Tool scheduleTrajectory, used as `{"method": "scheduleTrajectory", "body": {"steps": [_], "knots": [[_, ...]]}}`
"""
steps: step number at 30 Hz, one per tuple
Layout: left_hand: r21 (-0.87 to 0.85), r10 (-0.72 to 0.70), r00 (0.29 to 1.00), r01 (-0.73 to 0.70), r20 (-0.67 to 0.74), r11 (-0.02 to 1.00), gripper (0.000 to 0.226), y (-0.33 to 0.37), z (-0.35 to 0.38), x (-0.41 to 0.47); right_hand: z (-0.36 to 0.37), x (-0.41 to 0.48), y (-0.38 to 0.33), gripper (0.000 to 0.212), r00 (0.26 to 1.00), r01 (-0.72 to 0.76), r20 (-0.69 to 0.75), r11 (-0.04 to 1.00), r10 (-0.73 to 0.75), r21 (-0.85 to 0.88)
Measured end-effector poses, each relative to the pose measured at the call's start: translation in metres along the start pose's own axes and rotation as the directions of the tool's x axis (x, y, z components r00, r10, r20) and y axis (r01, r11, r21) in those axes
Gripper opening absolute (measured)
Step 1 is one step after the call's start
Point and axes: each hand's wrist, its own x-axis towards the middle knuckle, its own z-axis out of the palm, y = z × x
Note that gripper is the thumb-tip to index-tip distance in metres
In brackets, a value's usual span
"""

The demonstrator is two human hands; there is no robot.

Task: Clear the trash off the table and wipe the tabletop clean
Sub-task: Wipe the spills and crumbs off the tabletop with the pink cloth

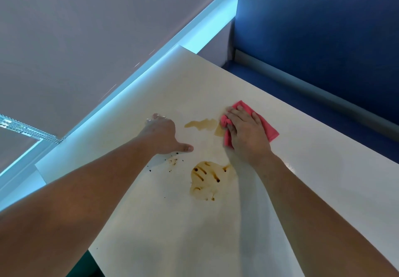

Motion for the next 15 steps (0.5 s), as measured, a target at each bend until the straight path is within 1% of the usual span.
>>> {"method": "scheduleTrajectory", "body": {"steps": [3, 6, 10, 13, 15], "knots": [[0.016, -0.003, 1.0, 0.003, 0.012, 1.0, 0.082, 0.0, 0.001, 0.0, 0.006, -0.031, 0.001, 0.045, 0.999, 0.035, -0.029, 0.999, -0.035, 0.013], [0.034, -0.008, 1.0, 0.007, 0.028, 0.999, 0.081, -0.001, 0.0, 0.002, 0.011, -0.057, 0.006, 0.044, 0.997, 0.077, -0.01, 0.997, -0.077, -0.011], [0.038, -0.007, 0.999, 0.006, 0.032, 0.999, 0.085, -0.001, 0.003, 0.004, 0.005, -0.021, 0.006, 0.044, 0.998, 0.063, -0.016, 0.998, -0.063, -0.026], [0.031, -0.013, 1.0, 0.012, 0.021, 0.999, 0.087, -0.001, 0.004, 0.003, 0.0, 0.016, 0.0, 0.045, 1.0, -0.015, -0.019, 1.0, 0.016, 0.008], [0.039, -0.02, 0.999, 0.019, 0.028, 0.999, 0.09, -0.002, 0.004, 0.004, 0.003, 0.021, -0.008, 0.045, 0.998, -0.049, -0.037, 0.999, 0.05, 0.023]]}}
